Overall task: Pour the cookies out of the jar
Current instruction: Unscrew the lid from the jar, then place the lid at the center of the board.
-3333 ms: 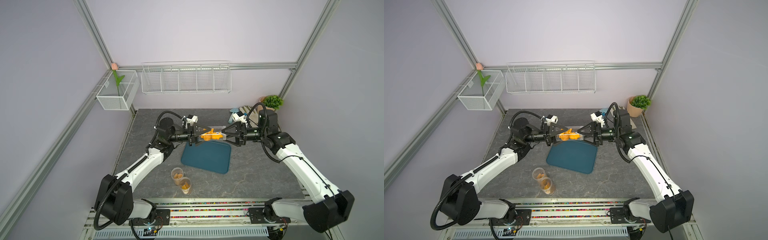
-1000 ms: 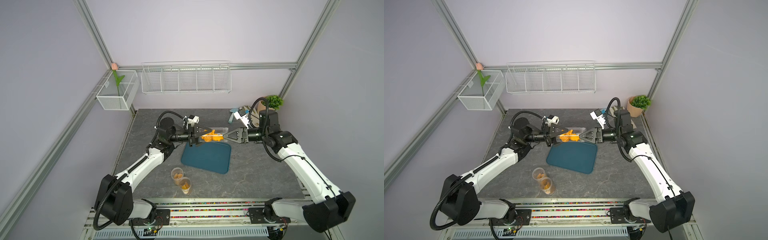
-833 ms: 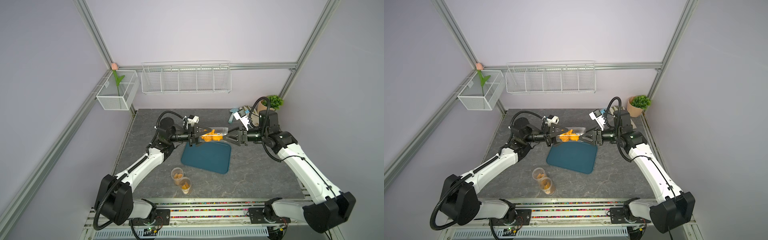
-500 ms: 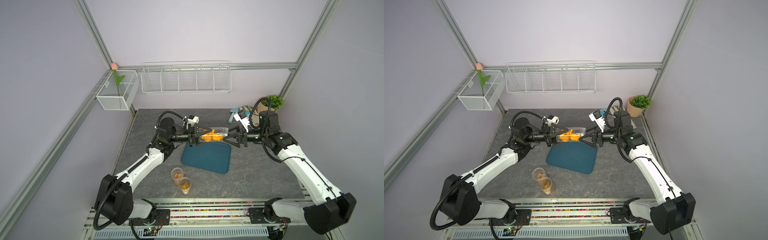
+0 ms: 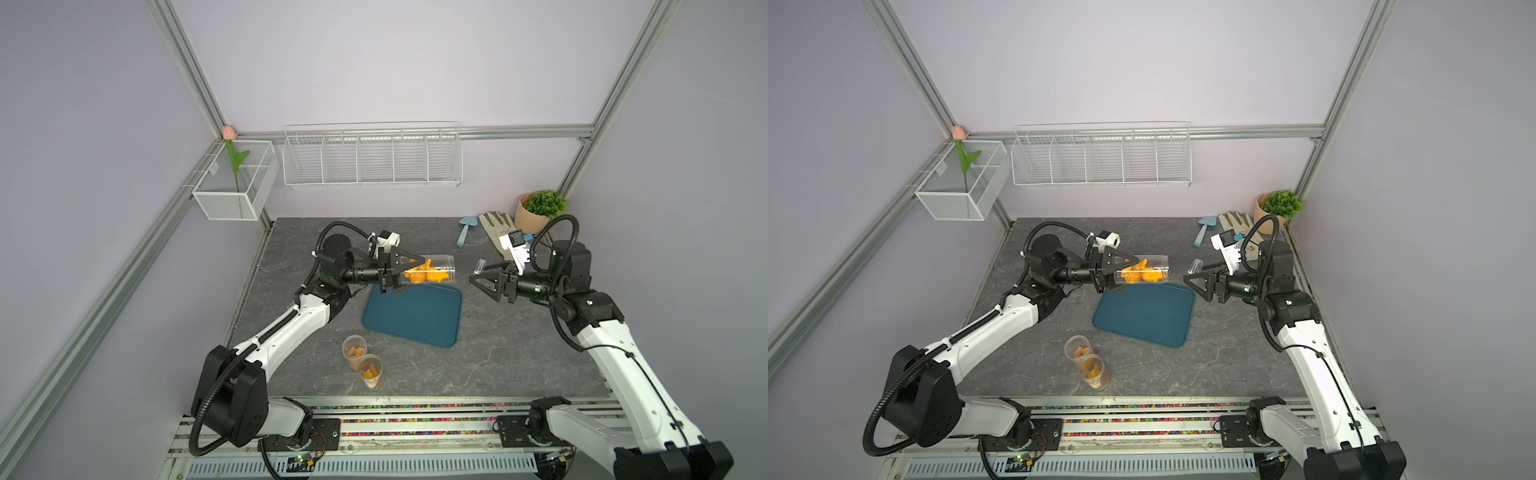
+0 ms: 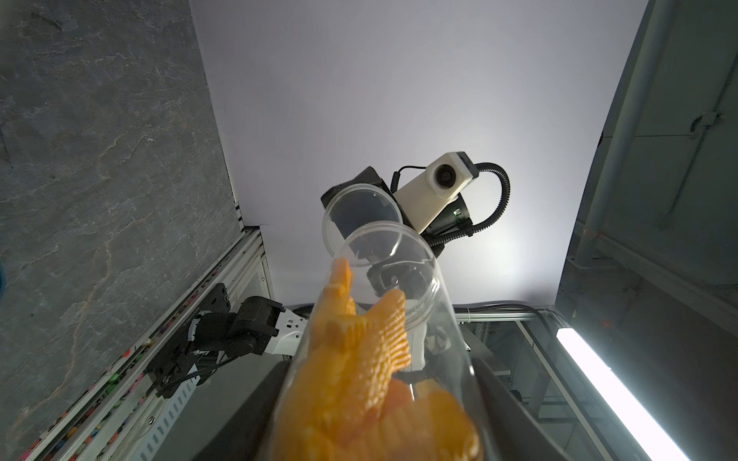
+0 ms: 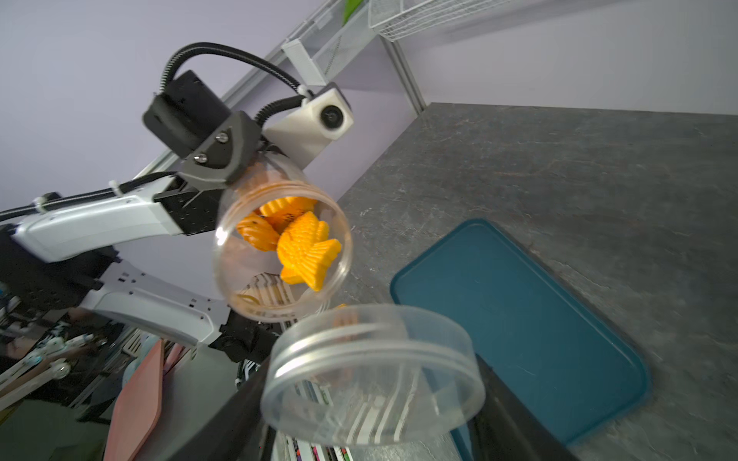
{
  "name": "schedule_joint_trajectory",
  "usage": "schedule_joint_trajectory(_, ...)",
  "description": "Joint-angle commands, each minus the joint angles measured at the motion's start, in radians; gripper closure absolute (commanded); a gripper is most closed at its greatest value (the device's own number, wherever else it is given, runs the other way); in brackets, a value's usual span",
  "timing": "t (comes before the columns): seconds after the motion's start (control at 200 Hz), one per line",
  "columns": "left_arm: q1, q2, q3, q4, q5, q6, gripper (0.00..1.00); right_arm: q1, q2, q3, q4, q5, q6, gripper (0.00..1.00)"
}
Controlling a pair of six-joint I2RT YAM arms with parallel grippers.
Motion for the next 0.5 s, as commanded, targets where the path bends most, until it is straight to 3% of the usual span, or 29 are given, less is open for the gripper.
schedule_joint_trajectory(0.0,-0.005,0.003,0.032,0.062,0.020,-0.020,0.36,-0.019,0.017,-0.010,-0.186,0.179,-0.014,0.29)
schedule_joint_trajectory(0.305,-0.006,-0.009,-0.001,0.080,0.027,-0.021,0.36,-0.030,0.211,0.054,-0.499,0.546,0.016,0.30)
schedule_joint_trajectory(0.495,-0.006,-0.015,-0.012,0.095,0.033,-0.023,0.36,-0.034,0.387,0.068,-0.562,0.602,0.039,0.28)
